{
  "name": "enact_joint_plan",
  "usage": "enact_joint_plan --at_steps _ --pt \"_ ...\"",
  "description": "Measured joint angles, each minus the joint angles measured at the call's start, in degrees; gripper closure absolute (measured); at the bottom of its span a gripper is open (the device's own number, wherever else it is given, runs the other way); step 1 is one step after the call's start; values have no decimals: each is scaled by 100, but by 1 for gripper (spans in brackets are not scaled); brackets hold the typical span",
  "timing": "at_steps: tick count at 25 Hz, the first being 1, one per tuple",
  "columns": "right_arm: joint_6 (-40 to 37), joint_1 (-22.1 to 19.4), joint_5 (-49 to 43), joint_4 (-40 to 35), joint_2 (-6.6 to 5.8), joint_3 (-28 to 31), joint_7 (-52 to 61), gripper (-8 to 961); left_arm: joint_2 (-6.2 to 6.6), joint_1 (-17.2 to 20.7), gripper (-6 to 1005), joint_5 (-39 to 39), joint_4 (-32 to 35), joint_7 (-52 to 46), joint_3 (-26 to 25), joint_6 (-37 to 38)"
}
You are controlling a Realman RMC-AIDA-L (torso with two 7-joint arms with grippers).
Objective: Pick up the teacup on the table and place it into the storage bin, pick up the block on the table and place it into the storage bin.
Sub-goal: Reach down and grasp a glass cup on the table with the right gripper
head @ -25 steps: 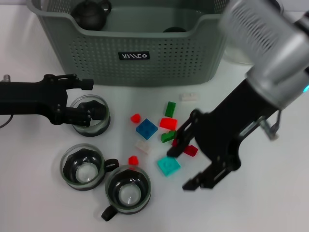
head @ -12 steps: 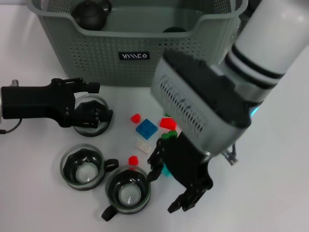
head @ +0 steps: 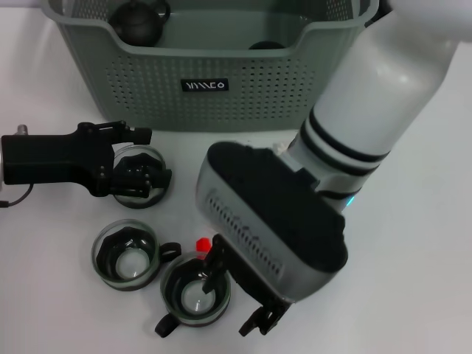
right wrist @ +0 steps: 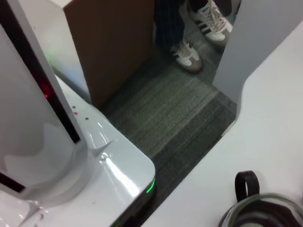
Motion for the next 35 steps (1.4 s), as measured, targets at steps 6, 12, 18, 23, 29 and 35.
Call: enact_joint_plan --at_steps 6,12,18,23,29,35 --pt "373 0 -30 -44 3 -396 -1 269 -1 19 65 0 -28 17 0 -23" --pt "913 -13 -117 61 5 -799 17 271 -1 38 64 0 -71 25 0 -47" --pt "1302 -5 -140 316 23 -1072 -2 276 -1 65 64 -20 -111 31 0 -112" --pt "1545 -1 -142 408 31 -1230 -4 280 6 68 64 -38 -149 35 0 -128" --pt "1708 7 -143 511 53 -1320 -6 284 4 80 65 -38 -168 41 0 -237" --pt "1817 30 -142 536 57 -1358 32 326 24 59 65 -44 -279 94 0 -261"
